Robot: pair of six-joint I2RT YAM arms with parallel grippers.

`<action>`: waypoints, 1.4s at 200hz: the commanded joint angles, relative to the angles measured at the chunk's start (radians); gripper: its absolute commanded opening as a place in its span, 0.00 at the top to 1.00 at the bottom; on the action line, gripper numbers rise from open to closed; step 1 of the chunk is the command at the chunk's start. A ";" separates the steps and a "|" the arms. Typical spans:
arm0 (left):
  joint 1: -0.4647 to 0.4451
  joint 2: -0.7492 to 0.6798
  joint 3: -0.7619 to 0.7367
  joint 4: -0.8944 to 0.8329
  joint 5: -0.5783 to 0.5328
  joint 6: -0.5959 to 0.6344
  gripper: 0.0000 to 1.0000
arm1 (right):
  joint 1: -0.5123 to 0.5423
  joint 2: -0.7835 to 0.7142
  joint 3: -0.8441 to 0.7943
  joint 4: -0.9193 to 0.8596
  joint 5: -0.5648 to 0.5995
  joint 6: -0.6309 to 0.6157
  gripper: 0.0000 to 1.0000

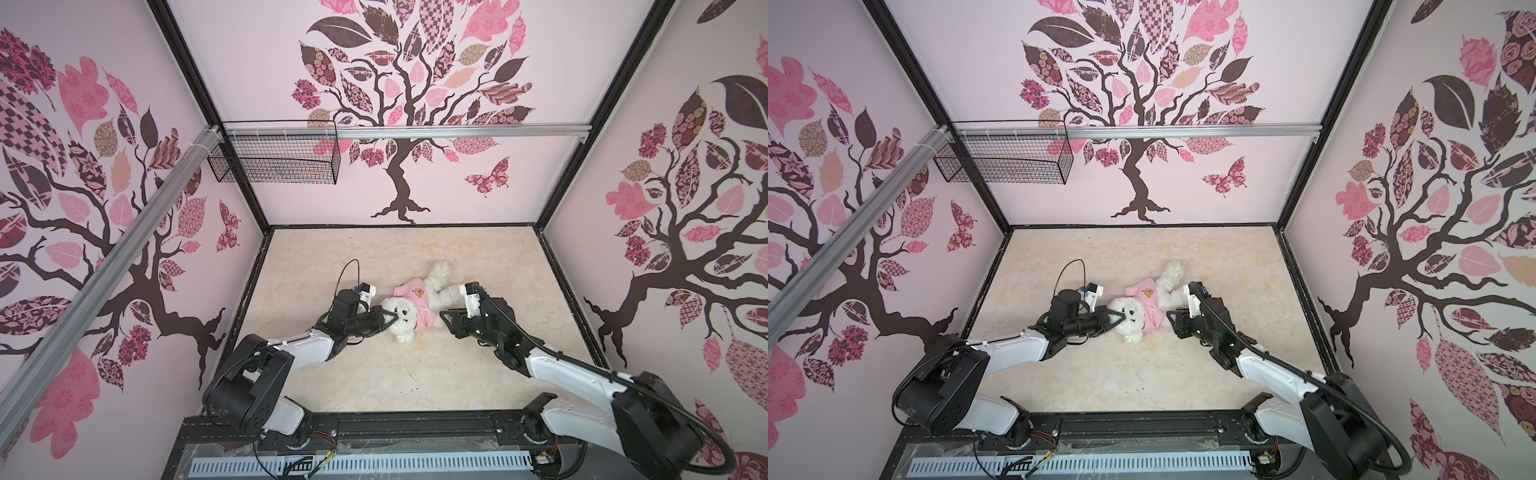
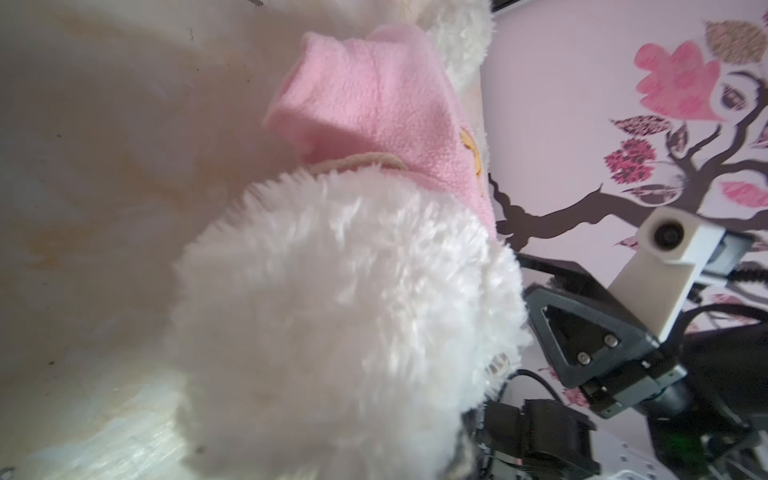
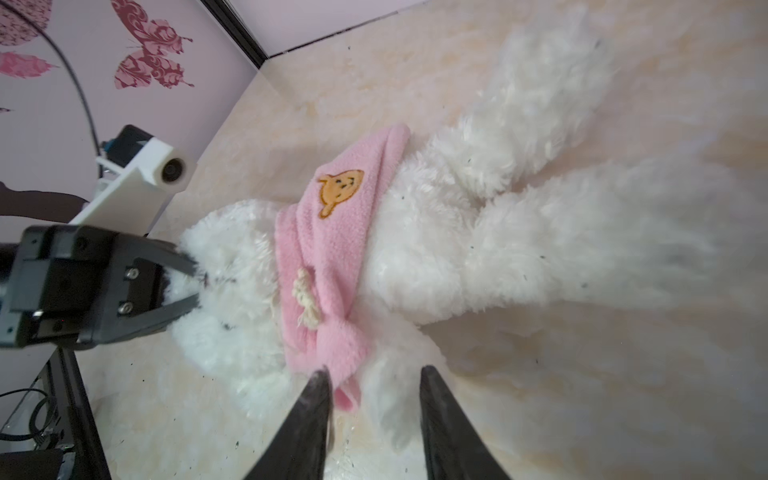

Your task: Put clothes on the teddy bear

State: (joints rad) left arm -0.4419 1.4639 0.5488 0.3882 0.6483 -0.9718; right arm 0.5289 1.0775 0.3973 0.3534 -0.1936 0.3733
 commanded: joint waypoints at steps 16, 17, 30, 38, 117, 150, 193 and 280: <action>0.117 -0.051 0.096 -0.031 0.376 -0.267 1.00 | 0.006 -0.163 -0.096 0.092 -0.040 -0.132 0.57; 0.120 -0.053 0.098 -0.034 0.382 -0.269 1.00 | 0.005 -0.164 -0.098 0.096 -0.046 -0.133 0.57; 0.160 -0.061 0.138 -0.082 0.470 -0.288 1.00 | 0.006 -0.172 -0.124 0.170 -0.083 -0.153 0.58; 0.184 -0.070 0.162 -0.116 0.507 -0.291 1.00 | 0.006 -0.164 -0.132 0.199 -0.098 -0.156 0.58; 0.206 -0.100 0.147 0.053 0.576 -0.552 1.00 | 0.153 0.117 -0.174 0.609 0.035 -0.229 0.69; 0.184 -0.118 0.165 0.027 0.571 -0.539 1.00 | 0.153 0.197 -0.153 0.716 0.087 -0.246 0.78; 0.162 -0.122 0.191 -0.041 0.561 -0.486 1.00 | 0.153 0.231 -0.146 0.813 0.058 -0.202 0.79; 0.130 -0.103 0.206 -0.045 0.539 -0.479 1.00 | 0.254 0.251 -0.166 0.935 0.048 -0.025 0.74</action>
State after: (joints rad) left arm -0.2985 1.3640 0.7017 0.3302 1.1820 -1.4685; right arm 0.7479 1.2995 0.2214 1.2003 -0.1593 0.2939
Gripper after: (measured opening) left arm 0.065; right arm 0.242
